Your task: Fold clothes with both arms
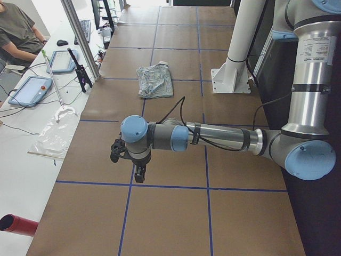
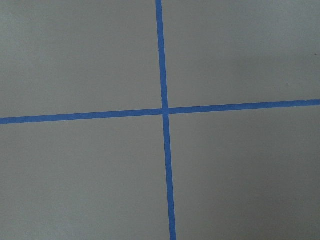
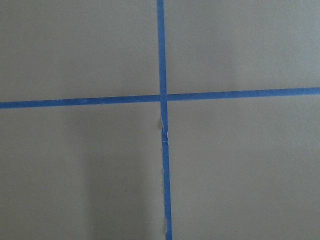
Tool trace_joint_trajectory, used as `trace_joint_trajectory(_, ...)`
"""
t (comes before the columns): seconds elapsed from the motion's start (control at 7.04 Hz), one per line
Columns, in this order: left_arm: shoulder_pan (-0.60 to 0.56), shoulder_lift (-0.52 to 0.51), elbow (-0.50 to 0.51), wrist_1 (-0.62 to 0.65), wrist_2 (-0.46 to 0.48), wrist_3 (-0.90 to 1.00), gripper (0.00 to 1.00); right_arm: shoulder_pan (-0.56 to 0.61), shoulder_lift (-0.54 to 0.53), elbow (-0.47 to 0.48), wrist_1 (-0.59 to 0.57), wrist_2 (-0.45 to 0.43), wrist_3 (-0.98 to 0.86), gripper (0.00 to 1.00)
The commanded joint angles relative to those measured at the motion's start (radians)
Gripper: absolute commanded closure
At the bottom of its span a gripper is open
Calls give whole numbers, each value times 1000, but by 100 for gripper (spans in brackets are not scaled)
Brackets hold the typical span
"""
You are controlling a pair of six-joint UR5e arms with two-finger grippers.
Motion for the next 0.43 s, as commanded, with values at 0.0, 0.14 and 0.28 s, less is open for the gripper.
trace_joint_trajectory(0.0,1,-1,2,-2,0,0,0,0,0,0,-1,1,-6,0)
trace_joint_trajectory(0.14,2,-1,2,-2,0,0,0,0,0,0,1,1,-7,0)
trace_joint_trajectory(0.28,0,0,3,-2,0,2,0,0,0,0,-1,2,-9,0)
